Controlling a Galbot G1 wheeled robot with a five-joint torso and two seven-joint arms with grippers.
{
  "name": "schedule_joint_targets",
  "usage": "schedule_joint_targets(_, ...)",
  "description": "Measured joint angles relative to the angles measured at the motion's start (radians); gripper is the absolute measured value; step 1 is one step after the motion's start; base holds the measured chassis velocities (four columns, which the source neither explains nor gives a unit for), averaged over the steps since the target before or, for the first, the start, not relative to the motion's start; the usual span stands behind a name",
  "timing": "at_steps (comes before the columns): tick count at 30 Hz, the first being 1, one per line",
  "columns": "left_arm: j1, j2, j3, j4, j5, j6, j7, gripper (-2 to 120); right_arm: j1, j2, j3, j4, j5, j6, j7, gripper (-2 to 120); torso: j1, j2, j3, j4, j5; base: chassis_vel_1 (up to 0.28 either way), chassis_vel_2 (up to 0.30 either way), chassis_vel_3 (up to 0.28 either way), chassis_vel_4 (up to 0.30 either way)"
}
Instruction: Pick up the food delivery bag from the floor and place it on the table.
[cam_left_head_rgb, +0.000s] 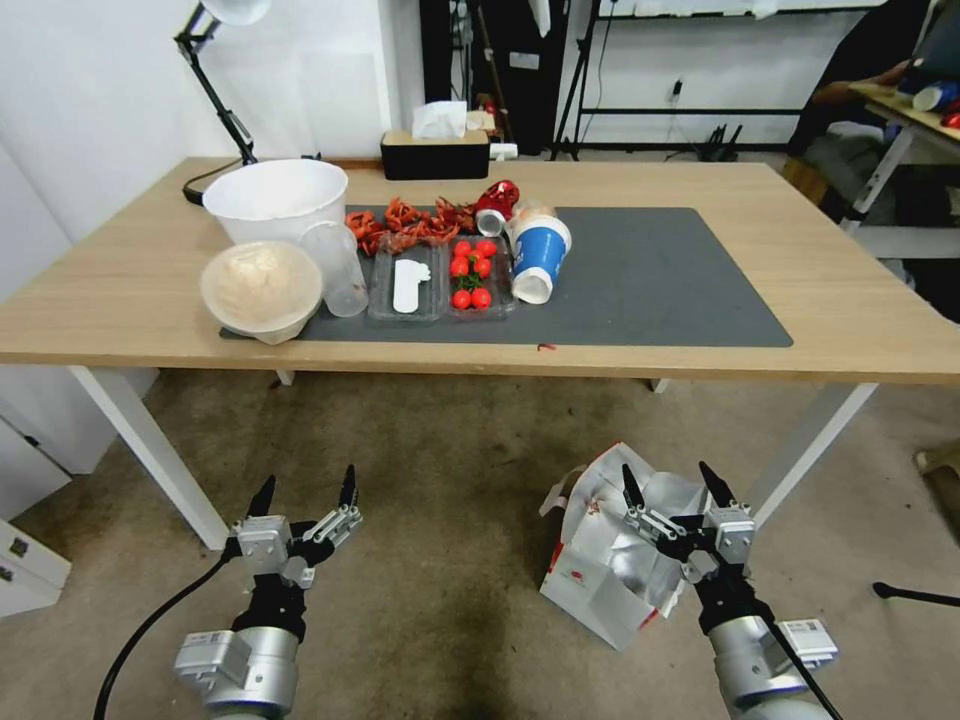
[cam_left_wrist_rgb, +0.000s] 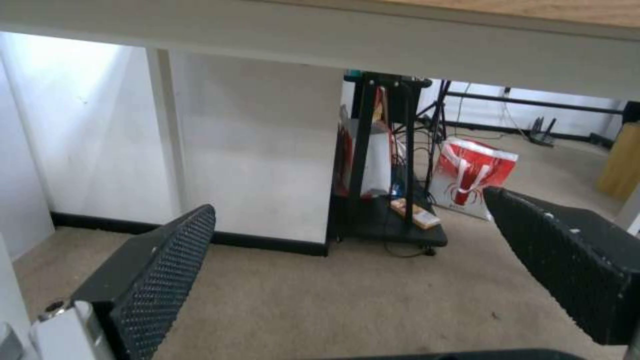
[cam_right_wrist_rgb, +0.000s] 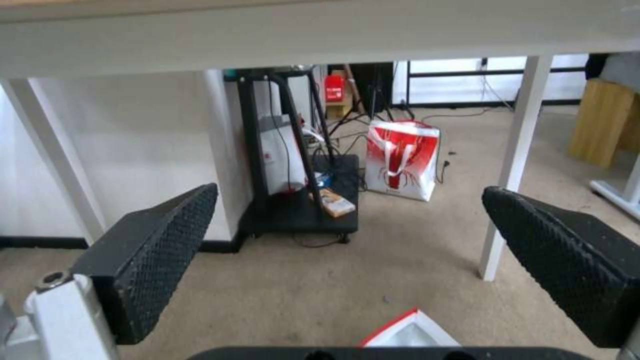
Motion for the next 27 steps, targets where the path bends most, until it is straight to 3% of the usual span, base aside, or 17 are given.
schedule_joint_targets(27, -0.010, -0.001, 0.006, 0.022, 0.010, 0.000, -0.010, 100, 0.015, -0.015, -0.006, -0.017, 0.017, -0.009, 0.025, 100, -0.042, -0.111, -0.069, 0.0000, 0.0000, 0.000, 0.000, 0.000, 0.000)
